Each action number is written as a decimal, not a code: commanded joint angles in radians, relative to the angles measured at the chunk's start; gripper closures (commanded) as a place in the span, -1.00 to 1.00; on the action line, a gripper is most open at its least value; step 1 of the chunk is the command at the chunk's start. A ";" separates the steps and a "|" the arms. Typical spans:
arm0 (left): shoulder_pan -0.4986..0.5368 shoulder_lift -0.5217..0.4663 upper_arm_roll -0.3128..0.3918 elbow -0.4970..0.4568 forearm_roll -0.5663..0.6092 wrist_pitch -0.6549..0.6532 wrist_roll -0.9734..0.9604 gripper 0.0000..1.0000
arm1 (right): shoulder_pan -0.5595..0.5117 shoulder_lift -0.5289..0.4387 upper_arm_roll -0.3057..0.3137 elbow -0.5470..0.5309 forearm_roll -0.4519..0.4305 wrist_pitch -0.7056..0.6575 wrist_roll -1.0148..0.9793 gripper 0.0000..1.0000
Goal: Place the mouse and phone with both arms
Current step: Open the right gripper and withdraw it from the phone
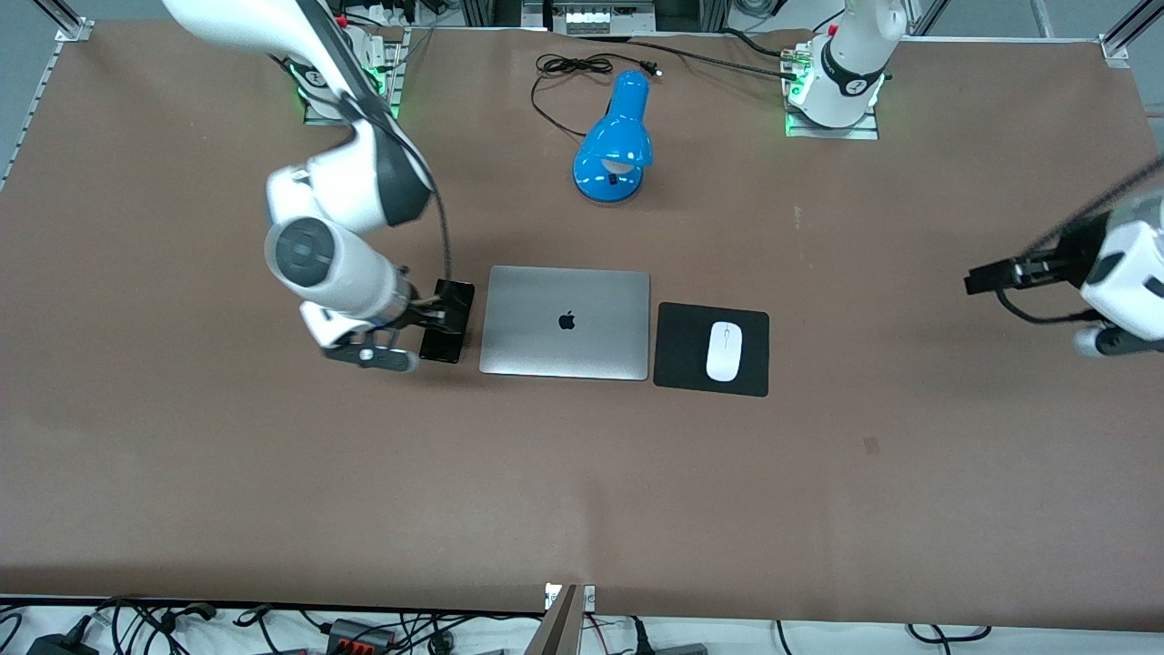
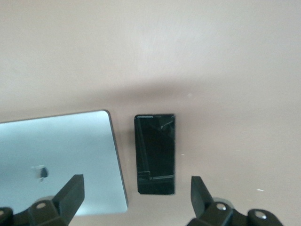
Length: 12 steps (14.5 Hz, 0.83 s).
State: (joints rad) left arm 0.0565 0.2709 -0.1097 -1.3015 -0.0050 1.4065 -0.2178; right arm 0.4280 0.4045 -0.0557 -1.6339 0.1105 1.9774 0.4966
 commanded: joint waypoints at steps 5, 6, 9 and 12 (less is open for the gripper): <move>0.017 -0.141 -0.004 -0.193 0.005 0.131 0.014 -1.00 | -0.040 0.010 -0.131 0.323 -0.040 -0.313 -0.165 -1.00; 0.017 -0.142 -0.004 -0.193 0.005 0.131 0.003 -1.00 | -0.041 0.010 -0.148 0.360 -0.040 -0.337 -0.199 -1.00; 0.017 -0.142 -0.004 -0.193 0.003 0.131 0.000 -1.00 | -0.064 -0.001 -0.214 0.414 -0.040 -0.358 -0.360 -1.00; 0.019 -0.142 -0.004 -0.193 0.003 0.131 0.002 -1.00 | -0.251 -0.038 -0.100 0.427 -0.035 -0.347 -0.401 -1.00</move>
State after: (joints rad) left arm 0.0676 0.1500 -0.1089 -1.4692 -0.0050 1.5211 -0.2177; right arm 0.3042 0.3906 -0.2532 -1.2266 0.0754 1.6474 0.1412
